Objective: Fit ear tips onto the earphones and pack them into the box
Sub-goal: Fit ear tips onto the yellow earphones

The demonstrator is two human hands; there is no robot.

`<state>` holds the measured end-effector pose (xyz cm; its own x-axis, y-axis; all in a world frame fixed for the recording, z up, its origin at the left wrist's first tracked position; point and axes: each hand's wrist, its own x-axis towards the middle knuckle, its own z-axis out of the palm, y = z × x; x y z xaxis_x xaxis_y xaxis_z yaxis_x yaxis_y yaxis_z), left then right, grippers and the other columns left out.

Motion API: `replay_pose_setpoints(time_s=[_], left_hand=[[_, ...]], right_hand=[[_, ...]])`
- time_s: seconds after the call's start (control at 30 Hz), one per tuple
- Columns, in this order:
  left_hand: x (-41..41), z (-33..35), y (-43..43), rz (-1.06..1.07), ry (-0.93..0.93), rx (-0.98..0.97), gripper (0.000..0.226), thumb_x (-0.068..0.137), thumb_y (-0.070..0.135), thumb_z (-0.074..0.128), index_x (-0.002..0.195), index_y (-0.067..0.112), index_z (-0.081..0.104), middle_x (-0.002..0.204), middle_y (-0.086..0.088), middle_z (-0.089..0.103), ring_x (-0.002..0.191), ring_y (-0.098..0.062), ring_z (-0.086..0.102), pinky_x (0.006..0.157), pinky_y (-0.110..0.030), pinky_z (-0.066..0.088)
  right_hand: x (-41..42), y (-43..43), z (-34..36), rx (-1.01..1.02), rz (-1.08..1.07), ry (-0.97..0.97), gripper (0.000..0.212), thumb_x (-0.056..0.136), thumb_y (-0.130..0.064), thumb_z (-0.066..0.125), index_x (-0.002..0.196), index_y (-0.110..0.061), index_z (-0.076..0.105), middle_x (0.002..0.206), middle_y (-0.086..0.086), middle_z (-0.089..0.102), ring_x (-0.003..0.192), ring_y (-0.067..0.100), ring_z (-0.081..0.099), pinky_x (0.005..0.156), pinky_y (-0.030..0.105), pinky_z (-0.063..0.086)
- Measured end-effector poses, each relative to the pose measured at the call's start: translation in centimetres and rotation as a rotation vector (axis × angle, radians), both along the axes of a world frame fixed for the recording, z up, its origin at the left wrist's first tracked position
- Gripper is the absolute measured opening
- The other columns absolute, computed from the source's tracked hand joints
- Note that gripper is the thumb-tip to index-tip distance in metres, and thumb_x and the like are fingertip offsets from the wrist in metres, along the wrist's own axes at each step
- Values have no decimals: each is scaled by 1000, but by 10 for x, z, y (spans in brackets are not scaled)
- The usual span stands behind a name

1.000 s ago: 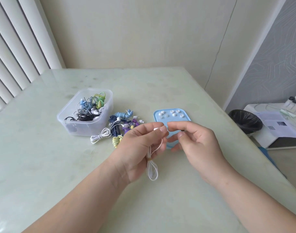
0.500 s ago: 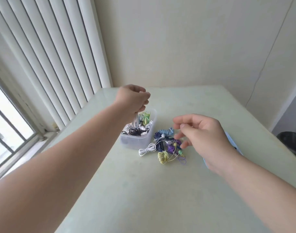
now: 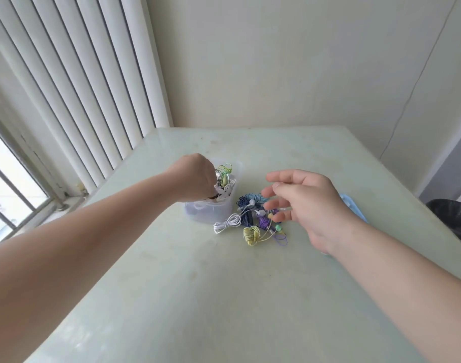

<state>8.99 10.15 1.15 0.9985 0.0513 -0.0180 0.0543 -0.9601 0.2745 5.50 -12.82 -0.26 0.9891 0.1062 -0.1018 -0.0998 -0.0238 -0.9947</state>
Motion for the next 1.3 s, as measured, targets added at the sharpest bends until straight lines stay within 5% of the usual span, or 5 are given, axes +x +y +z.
replay_pose_setpoints(time_s=[0.23,0.43,0.6,1.03,1.3], left_hand=[[-25,-3,-32,-197,-420,30,9,93,23,64,91,24,72,94,6,64,83,-24,63,72,-36,54],[-50,-46,-71,-396,31,223,35,86,57,72,106,31,61,97,8,60,86,-20,56,73,-33,51],[-50,-48,-65,-321,125,95,23,85,48,73,100,34,62,100,8,61,93,-20,60,78,-32,54],[-56,21,-104,22,315,-1025,20,93,-2,44,97,-1,63,83,-21,69,71,-33,70,73,-43,60],[-49,-8,-91,61,437,-508,47,87,-1,50,122,28,62,73,-7,68,63,-25,64,67,-35,57]], right_hand=[[-5,-21,-5,-100,44,3,18,99,-5,57,106,-11,72,88,10,76,65,18,67,55,32,54],[-15,-39,-11,-168,88,18,14,100,-11,61,99,-12,74,84,8,76,65,16,68,59,32,55],[-23,-58,-15,-160,80,18,14,100,-13,62,98,-12,75,79,3,75,65,14,69,59,32,56],[-36,-104,-30,56,-63,118,14,100,-6,60,106,-5,72,85,14,74,69,27,68,63,37,58],[-38,-80,-36,62,92,177,12,100,-8,61,107,-5,70,91,16,72,70,27,70,72,41,63]])
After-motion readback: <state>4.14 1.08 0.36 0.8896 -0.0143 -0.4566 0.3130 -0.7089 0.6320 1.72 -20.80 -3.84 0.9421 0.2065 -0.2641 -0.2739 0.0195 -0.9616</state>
